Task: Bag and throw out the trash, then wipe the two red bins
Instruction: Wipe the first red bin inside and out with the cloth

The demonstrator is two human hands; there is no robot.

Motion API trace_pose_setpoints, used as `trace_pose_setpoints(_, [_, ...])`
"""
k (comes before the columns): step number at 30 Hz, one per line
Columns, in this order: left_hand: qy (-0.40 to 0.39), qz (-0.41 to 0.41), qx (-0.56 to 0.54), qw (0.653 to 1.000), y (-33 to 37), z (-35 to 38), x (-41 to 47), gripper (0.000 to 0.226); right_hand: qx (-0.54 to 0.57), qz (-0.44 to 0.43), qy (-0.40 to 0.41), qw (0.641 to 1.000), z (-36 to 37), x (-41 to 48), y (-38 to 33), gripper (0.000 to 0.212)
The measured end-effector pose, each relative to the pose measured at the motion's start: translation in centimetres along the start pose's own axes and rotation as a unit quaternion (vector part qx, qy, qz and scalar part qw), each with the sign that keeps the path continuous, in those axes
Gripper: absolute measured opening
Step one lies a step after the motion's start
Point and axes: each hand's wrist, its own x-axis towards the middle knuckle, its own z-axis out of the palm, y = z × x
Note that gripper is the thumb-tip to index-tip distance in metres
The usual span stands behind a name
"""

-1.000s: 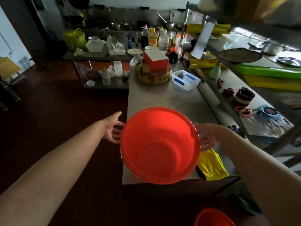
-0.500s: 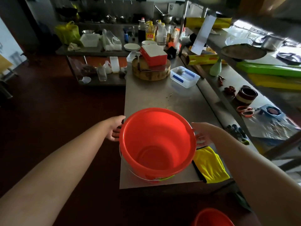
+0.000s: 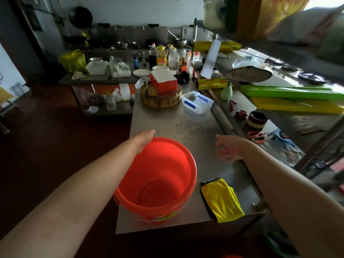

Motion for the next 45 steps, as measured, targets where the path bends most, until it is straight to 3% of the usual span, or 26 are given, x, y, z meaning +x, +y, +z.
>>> trace_pose_setpoints(5, [-0.148,-0.033,-0.045,0.987,4.0,6.8,-0.5,0.055,0.013,-0.008,-0.005,1.000,-5.0,-1.5,1.1,0.048])
trace_pose_setpoints(9, [-0.198,-0.019,-0.049,0.979,7.1,12.0,-1.2,0.046,0.032,-0.013,0.006,0.999,-8.7,-2.5,2.8,0.051])
trace_pose_setpoints(17, [-0.282,-0.008,-0.033,0.959,8.8,22.1,-3.1,0.046,0.059,-0.025,0.052,0.997,-12.4,-3.8,6.6,0.032])
trace_pose_setpoints(24, [-0.261,-0.076,0.011,0.962,2.5,28.8,-3.2,0.043,0.050,0.021,0.020,0.998,-10.9,0.3,12.4,0.032])
trace_pose_setpoints(31, [-0.239,-0.146,-0.008,0.960,-6.0,32.5,-1.2,0.049,0.050,0.085,0.060,0.993,-8.4,7.3,19.5,0.029])
trace_pose_setpoints(37, [-0.256,-0.211,-0.027,0.943,-13.9,35.4,0.5,0.058,0.026,0.133,0.025,0.990,-6.5,12.9,25.5,0.020])
trace_pose_setpoints(41, [-0.267,-0.232,-0.034,0.935,-16.6,37.0,0.9,0.059,-0.140,0.081,0.044,0.986,-5.9,15.7,27.8,0.006])
trace_pose_setpoints(45, [-0.264,-0.245,-0.034,0.932,-17.5,37.8,1.5,0.061,-0.254,0.101,0.052,0.961,-5.4,17.1,29.2,0.025])
